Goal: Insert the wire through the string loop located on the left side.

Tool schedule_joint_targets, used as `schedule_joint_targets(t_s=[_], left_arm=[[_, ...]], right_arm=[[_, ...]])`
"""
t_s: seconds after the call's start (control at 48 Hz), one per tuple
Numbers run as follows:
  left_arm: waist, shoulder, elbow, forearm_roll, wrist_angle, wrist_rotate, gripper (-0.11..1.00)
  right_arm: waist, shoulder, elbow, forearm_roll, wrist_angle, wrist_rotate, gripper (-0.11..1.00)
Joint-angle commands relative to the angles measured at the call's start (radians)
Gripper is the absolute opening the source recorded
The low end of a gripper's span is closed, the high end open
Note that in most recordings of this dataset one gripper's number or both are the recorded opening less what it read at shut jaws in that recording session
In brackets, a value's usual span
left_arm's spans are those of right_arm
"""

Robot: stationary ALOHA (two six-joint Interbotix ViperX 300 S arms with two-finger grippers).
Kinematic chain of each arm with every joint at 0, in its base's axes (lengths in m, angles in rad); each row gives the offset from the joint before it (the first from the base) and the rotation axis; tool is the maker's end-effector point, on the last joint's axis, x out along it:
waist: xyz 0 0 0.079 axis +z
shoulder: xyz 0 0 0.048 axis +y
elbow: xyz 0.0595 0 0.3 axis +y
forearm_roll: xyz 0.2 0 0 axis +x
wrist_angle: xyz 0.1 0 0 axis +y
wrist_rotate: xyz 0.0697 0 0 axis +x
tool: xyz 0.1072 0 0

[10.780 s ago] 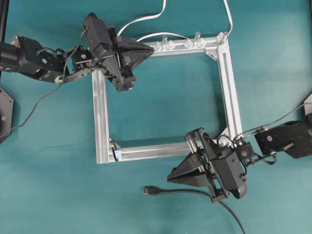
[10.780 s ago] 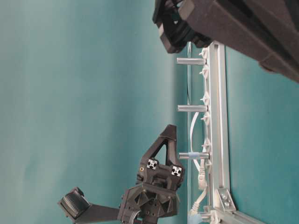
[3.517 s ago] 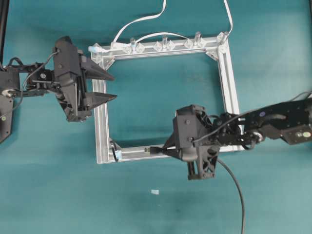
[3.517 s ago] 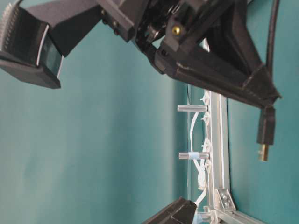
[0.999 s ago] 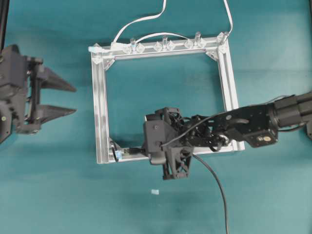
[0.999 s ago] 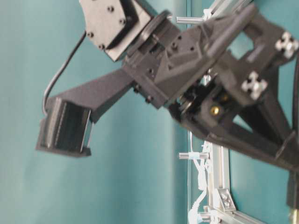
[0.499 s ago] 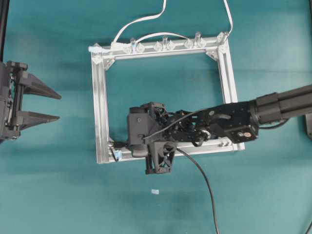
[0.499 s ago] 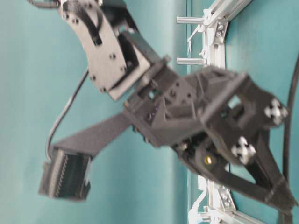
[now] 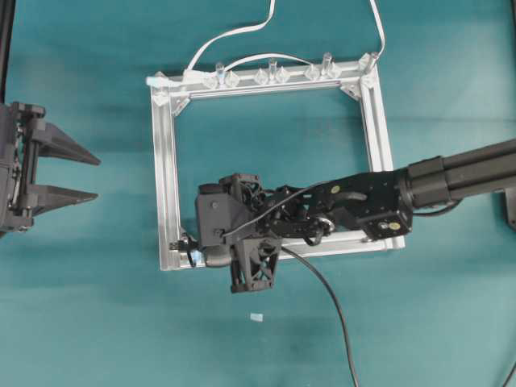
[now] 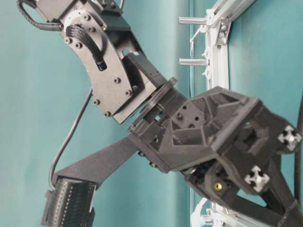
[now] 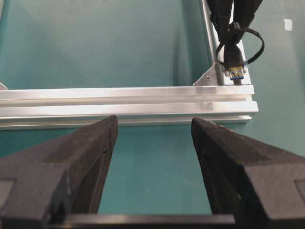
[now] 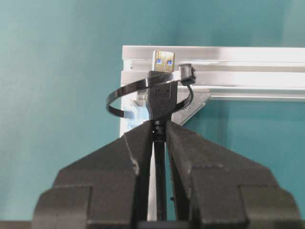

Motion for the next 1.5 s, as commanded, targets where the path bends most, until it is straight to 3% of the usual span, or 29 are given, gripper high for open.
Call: schedule_joint_targets(t_s=[0.0, 0.458, 0.708, 1.103, 1.478], left_arm=[[-0.003, 0.005, -0.012, 0.003, -0.005, -0.003, 0.64], [-0.006, 0.011, -0.021, 0.003, -0.006, -0.009, 0.64], [-0.058, 0.048, -0.031, 0.002, -0.006, -0.034, 0.64], [-0.173, 0.301, -0.103, 0.003, -0.058, -0.078, 0.64], [-0.224, 0.502, -0.166, 0.003, -0.078, -0.08, 0.64]], right_arm=[[0.002, -0.02, -0.028, -0.005, -0.003, -0.002, 0.15], [0.002, -0.02, -0.028, -0.005, -0.003, -0.002, 0.15], [0.003, -0.02, -0.029, -0.005, 0.011, 0.002, 0.15], [0.006, -0.021, -0.035, -0.005, 0.017, 0.002, 0.15], [0.009, -0.021, -0.037, -0.005, 0.017, 0.002, 0.15]])
